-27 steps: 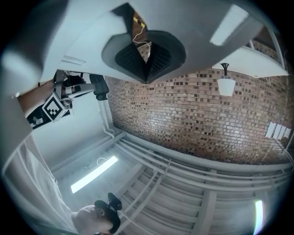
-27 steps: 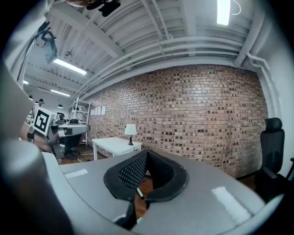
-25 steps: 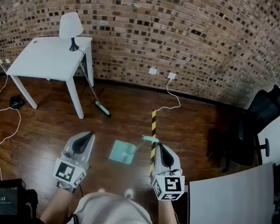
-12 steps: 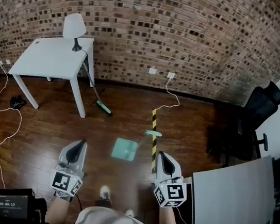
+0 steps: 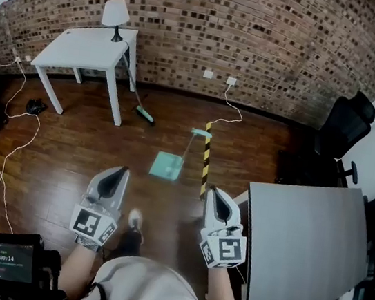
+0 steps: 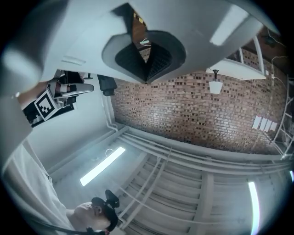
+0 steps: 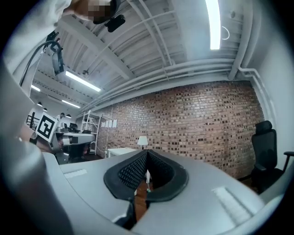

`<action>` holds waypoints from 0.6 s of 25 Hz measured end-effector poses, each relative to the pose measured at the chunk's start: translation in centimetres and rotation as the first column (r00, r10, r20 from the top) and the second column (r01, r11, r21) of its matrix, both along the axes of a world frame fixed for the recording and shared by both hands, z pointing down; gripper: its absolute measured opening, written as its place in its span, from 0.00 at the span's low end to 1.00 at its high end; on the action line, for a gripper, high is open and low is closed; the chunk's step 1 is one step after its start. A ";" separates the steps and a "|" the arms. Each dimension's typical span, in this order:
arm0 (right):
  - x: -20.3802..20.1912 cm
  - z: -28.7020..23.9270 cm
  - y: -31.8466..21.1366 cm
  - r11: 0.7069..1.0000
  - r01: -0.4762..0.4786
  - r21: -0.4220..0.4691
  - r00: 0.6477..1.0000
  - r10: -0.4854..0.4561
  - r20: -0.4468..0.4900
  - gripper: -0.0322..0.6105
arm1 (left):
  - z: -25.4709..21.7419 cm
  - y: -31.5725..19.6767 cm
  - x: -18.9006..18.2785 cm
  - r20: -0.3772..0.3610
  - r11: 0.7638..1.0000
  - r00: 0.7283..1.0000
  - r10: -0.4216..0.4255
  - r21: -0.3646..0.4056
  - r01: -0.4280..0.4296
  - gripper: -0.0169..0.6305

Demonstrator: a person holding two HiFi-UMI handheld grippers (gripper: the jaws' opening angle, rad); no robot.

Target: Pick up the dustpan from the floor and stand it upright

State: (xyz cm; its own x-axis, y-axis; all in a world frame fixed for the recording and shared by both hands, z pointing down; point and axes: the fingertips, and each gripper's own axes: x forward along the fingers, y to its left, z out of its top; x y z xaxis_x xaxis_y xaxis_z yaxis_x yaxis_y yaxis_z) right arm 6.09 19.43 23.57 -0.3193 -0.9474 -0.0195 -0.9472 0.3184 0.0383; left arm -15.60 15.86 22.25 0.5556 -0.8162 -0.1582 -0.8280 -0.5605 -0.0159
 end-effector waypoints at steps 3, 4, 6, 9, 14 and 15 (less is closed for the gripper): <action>0.5 1.3 5.4 1.000 0.011 -0.027 1.000 -0.011 0.001 0.07 | 1.6 6.4 1.3 0.025 1.000 1.000 -0.008 -0.010 0.008 0.03; 0.4 1.5 7.1 0.999 0.011 -0.039 1.000 -0.011 -0.001 0.07 | 2.0 8.5 1.4 0.030 1.000 1.000 -0.007 -0.023 0.007 0.03; 0.4 1.4 10.6 0.998 0.011 -0.067 1.000 -0.011 0.010 0.07 | 2.3 12.3 1.7 0.041 0.999 0.999 0.002 -0.055 0.000 0.03; 1.4 0.8 15.1 0.997 0.030 -0.075 0.991 -0.019 0.134 0.07 | 1.8 16.7 2.2 0.034 0.997 0.999 0.007 -0.073 -0.004 0.03; 2.0 0.4 18.8 0.997 -0.016 -0.071 0.993 0.024 0.117 0.07 | 1.1 20.3 1.0 0.003 0.999 1.000 0.006 -0.049 -0.005 0.03; 2.2 0.1 19.1 0.997 -0.032 -0.067 0.995 0.039 0.096 0.07 | 0.8 20.6 0.7 0.004 0.999 1.000 0.003 -0.043 -0.003 0.03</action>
State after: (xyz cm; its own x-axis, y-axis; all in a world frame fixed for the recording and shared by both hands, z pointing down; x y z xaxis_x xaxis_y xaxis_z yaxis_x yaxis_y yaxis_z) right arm 8.31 38.50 23.66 -0.2851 -0.9584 0.0134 -0.9561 0.2834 -0.0742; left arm -14.91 36.44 23.10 0.5585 -0.8207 -0.1206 -0.8263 -0.5632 0.0056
